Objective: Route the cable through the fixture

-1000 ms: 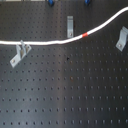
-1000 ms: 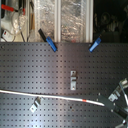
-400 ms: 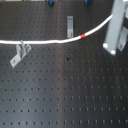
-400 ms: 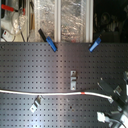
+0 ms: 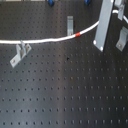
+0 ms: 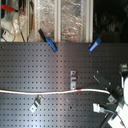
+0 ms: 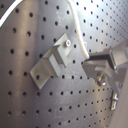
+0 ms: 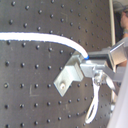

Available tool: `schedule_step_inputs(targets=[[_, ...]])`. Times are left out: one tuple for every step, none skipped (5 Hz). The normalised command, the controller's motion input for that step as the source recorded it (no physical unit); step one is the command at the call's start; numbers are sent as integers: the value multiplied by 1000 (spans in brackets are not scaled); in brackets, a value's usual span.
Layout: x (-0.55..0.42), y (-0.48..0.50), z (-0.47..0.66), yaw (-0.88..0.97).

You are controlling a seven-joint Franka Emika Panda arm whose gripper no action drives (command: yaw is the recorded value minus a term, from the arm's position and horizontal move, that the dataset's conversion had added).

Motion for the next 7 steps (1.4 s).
schedule_step_inputs(targets=[[-138,-177,241,-477],[-37,31,146,-388],[-128,76,186,-323],[-180,87,292,-288],[14,34,325,-80],[6,18,91,-54],[1,2,100,-97]])
